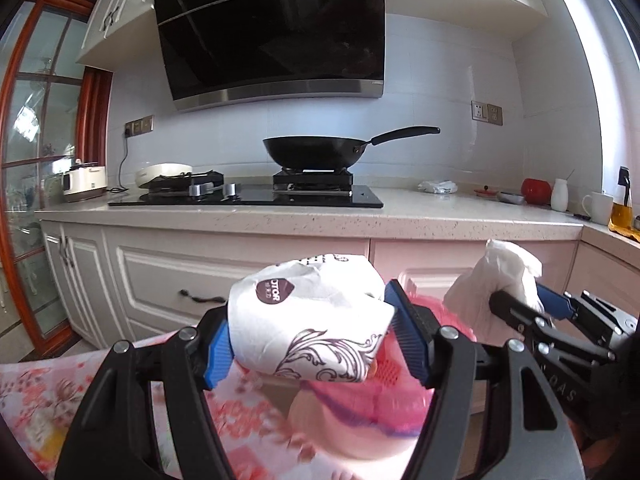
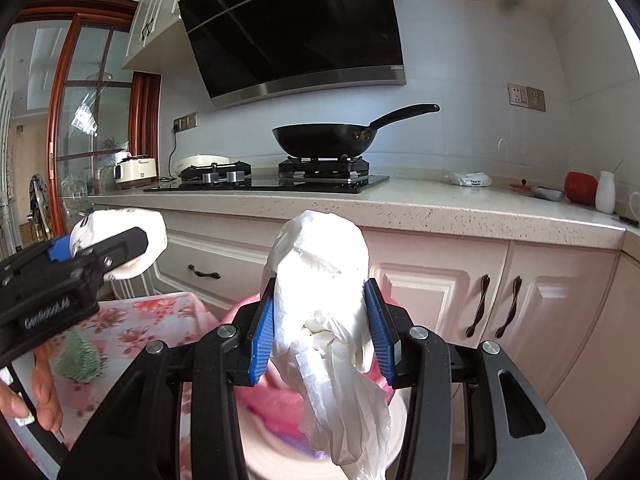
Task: Collect trash
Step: 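Lift the paper cup and plastic bag and carry them over the bin, then open both tools over the pink bag to drop cup and plastic bag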
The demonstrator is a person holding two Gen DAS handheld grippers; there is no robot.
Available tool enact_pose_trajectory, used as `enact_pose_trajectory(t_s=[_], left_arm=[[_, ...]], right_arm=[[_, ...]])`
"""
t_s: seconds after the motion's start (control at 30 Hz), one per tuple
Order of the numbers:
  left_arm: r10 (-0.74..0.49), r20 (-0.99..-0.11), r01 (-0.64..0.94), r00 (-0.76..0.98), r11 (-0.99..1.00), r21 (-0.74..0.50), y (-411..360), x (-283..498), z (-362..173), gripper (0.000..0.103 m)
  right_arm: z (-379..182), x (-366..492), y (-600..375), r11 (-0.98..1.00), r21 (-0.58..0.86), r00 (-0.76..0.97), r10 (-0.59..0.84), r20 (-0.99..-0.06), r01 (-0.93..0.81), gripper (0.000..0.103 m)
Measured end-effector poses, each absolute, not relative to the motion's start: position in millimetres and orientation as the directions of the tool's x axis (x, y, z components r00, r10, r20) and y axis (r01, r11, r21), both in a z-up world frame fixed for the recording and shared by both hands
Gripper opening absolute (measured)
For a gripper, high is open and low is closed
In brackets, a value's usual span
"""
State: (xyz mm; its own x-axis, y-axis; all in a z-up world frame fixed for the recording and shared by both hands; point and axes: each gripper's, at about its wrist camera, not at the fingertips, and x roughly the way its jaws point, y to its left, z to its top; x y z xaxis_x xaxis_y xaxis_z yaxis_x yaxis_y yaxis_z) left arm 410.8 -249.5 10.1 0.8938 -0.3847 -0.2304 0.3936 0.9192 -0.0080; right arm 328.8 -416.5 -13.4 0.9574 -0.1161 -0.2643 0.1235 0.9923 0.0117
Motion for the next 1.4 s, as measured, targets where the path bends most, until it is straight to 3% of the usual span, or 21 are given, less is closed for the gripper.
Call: enact_pose_trajectory(t_s=[0.4,0.67,0.83,0.97,1.4], left_arm=[[-0.463,-0.246,0.454,0.852,0.886,-0.094,-302,495,-7,0.066],[-0.481,-0.284,0.483,0.829,0.873,-0.07,-316,528,-41,0.067],[-0.504,-0.301,0.512,0.81,0.857,-0.057,-319,549,-57,0.067],[-0.516,-0.282,0.519,0.809,0.852,-0.069,-313,560,-58,0.083],[-0.451,-0.278,0.457,0.848,0.888,-0.044,-260,508,-40,0.091]], right_arm=[[-39,390,-455,0.988,0.032,0.946,-0.133,-0.295,0.149,0.042],[-62,416,-477,0.988,0.072,0.941,-0.108,-0.319,0.138,0.042],[-75,432,-483,0.989,0.088,0.939,-0.081,-0.335,0.117,0.054],[-80,427,-489,0.986,0.117,0.943,-0.072,-0.325,0.116,0.064],[-52,368,-464,0.987,0.117,0.95,-0.075,-0.302,0.115,0.064]])
